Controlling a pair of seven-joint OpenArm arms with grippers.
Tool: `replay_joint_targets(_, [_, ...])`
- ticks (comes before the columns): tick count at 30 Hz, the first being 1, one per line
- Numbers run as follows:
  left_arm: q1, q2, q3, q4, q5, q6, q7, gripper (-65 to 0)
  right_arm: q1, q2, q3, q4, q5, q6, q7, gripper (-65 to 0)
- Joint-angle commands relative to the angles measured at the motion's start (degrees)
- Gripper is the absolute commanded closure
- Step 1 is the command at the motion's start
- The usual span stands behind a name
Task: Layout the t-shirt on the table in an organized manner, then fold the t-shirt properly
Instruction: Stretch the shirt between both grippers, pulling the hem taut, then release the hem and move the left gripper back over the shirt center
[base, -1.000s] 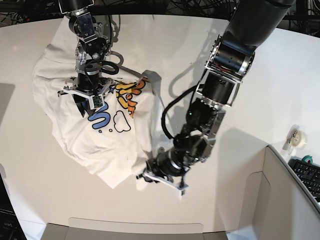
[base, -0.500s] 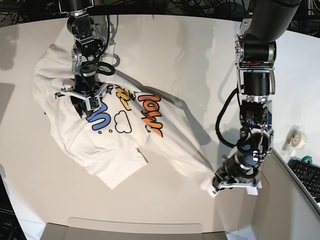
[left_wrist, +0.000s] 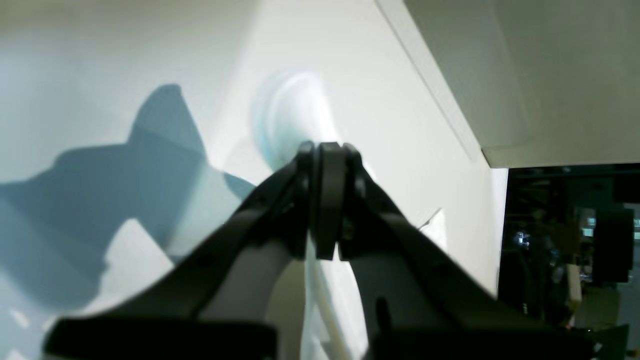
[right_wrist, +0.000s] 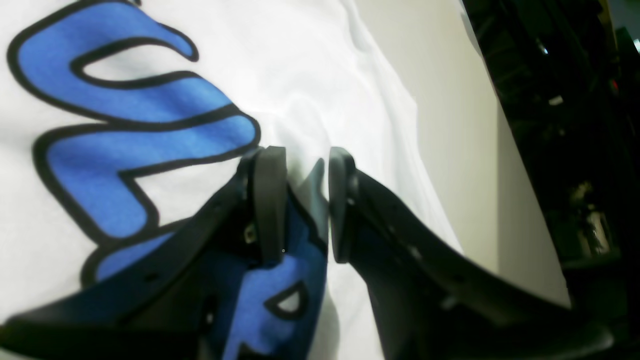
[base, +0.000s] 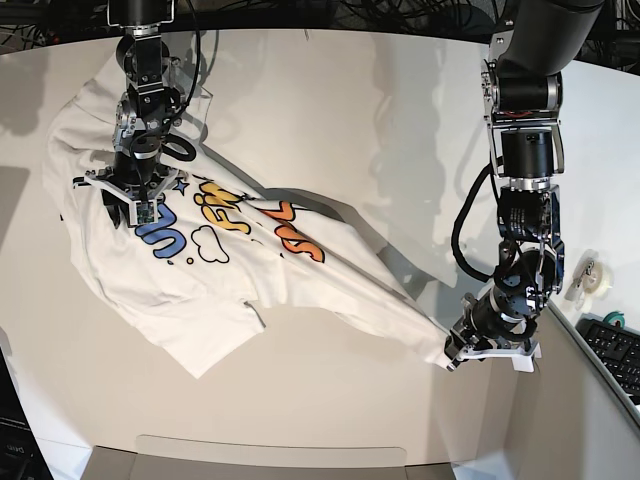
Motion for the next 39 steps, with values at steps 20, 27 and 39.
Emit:
replay_joint_targets(20, [0.0, -3.3, -0.7, 2.2, -0.4, -0.2, -2.3, -27.4, 6.0, -1.9, 6.1, -0.2, 2.1, 3.7, -9.4, -15.9])
replay_joint_targets(27, [2.8, -2.5, -8.7, 11.8, -0.9, 10.8, 12.1, -35.6, 7.0, -1.6, 6.0, 6.9, 2.0, 3.7, -9.1, -15.9])
replay_joint_targets(39, [22.4, -1.8, -8.2, 25.7, -5.2, 10.8, 22.4, -4.5, 3.8, -4.2, -6.1, 20.2, 1.9, 3.8, -9.5, -15.9])
